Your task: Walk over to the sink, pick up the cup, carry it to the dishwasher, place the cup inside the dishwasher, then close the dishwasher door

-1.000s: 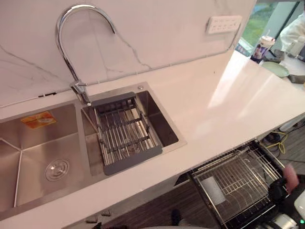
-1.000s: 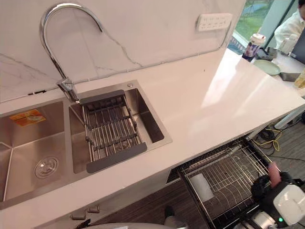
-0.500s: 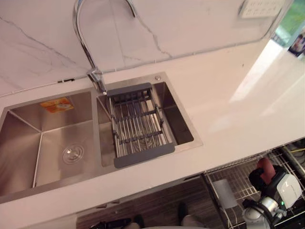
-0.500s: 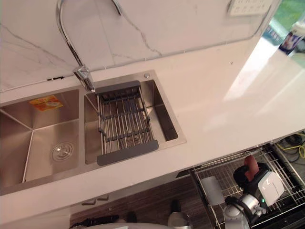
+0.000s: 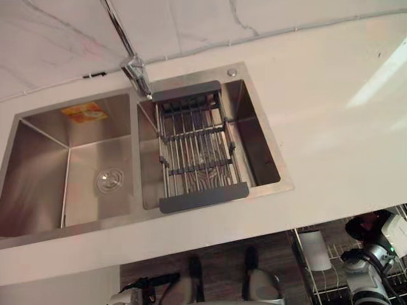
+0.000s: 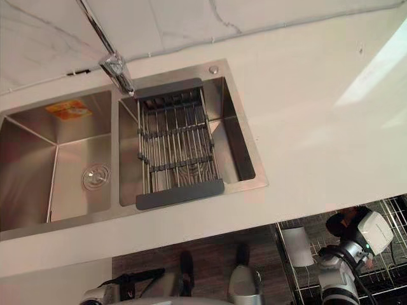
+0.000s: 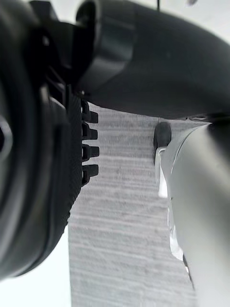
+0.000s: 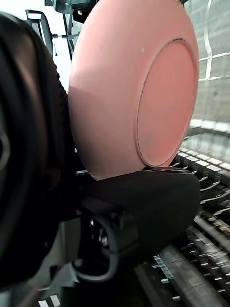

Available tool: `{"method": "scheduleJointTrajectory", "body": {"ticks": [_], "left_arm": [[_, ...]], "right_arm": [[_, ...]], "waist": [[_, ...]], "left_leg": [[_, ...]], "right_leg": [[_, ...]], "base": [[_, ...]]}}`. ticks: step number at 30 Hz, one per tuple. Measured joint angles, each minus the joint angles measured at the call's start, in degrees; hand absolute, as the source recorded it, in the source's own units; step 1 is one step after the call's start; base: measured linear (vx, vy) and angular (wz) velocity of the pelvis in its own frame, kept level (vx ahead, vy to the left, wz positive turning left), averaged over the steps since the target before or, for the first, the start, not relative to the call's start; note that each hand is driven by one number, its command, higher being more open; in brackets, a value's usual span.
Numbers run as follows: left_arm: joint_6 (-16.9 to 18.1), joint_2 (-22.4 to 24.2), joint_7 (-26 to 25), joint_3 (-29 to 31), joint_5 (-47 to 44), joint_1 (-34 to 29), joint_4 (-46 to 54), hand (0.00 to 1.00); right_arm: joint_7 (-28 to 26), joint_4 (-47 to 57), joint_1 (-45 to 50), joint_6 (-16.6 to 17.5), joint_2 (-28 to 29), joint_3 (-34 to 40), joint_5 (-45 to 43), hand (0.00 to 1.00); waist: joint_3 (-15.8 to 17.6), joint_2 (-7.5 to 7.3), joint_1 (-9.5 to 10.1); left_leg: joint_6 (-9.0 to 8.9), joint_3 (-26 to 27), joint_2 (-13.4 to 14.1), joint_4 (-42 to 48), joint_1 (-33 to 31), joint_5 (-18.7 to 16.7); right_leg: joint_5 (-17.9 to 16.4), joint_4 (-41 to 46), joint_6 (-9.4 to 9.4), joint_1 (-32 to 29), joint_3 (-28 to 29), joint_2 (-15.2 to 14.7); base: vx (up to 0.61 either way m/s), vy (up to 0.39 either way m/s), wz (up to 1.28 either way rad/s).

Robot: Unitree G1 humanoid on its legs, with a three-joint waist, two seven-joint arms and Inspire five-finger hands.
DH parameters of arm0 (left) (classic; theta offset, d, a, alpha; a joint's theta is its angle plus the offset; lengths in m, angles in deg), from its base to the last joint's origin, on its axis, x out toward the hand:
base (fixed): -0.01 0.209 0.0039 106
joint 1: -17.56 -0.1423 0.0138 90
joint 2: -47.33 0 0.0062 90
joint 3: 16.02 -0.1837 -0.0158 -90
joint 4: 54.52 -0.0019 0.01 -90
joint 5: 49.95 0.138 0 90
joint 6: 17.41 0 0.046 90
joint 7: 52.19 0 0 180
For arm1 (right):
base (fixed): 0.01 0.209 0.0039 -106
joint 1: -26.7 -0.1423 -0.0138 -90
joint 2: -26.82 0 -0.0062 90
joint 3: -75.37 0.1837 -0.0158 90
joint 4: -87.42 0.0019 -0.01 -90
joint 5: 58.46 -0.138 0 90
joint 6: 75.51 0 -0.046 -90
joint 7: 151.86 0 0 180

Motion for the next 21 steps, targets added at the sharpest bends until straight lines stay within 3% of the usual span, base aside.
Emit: {"method": "scheduleJointTrajectory", "body": {"ticks": [4,6,7,9,12,16,21], "left_arm": [[0.0,0.02,-0.01,0.11,-0.32,0.2,-0.05,1.0],[-0.14,0.47,-0.2,1.44,-1.06,0.17,-0.74,1.0],[-0.18,0.82,-0.25,2.48,-1.05,0.16,-0.96,1.0],[-0.01,2.09,-0.34,5.59,-0.92,0.05,-2.21,1.0],[0.14,3.25,-0.35,6.21,1.39,0.05,-2.15,1.0],[-0.07,3.55,-0.32,6.71,5.65,0.09,-1.83,1.0],[-0.85,3.35,0.45,5.65,10.19,-1.03,-1.71,1.0]], "right_arm": [[-5.23,-4.28,-0.04,-0.62,0.51,1.26,-6.83,1.0],[-10.47,-6.68,-0.15,1.28,4.09,8.18,-28.3,1.0],[-11.83,-6.89,0.03,1.47,5.19,9.44,-32.95,1.0],[-15.82,-4.83,2.11,6.02,10.24,10.24,-42.76,1.0],[-19.09,5.2,6.75,8.08,12.76,6.81,-42.6,1.0],[-22.01,23.91,11.04,7.99,16.28,2.85,-42.06,1.0],[-21.87,34.03,11.3,7.89,15.73,8.73,-35.9,1.0]], "waist": [[0.18,0.16,0.41],[0.2,0.14,0.43],[0.21,0.13,0.4],[0.26,0.05,0.16],[0.24,-0.02,-0.53],[-0.92,-0.84,-1.29],[-4.04,-2.4,-1.81]], "left_leg": [[-0.04,0.02,0.12,-0.01,0.11,-0.02],[-0.3,0.7,0.2,-0.02,0.81,-0.2],[-0.43,1.17,0.24,-0.02,1.07,-0.28],[-0.9,3.38,0.3,-0.01,2.4,-0.6],[-1.56,4.79,0.35,0.08,3.82,-1.09],[-1.62,7.43,1.37,-0.05,4.92,-1.33],[-1.62,9.92,2.6,-0.13,7.02,-2.01]], "right_leg": [[-1.15,1.52,-0.04,-0.44,-0.16,-0.14],[-1.83,2.53,-0.06,-0.32,0.03,-0.28],[-1.94,2.75,-0.07,-0.31,0.3,-0.3],[-2.07,3.09,-0.07,-0.12,2.1,-0.27],[-2.09,3.08,-0.04,0.49,3.63,-0.18],[-1.28,1.95,-0.36,0.69,5.77,1.17],[-0.11,-0.44,-0.87,2.63,7.64,2.82]], "base": [[0.02,-0.02,0.05],[0.01,-0.005,-0.04],[0.01,0.002,-0.23],[-0.01,0.012,-0.38],[-0.05,0.02,-0.31],[-0.05,-0.008,-0.28],[0.0,-0.032,-0.26]]}}
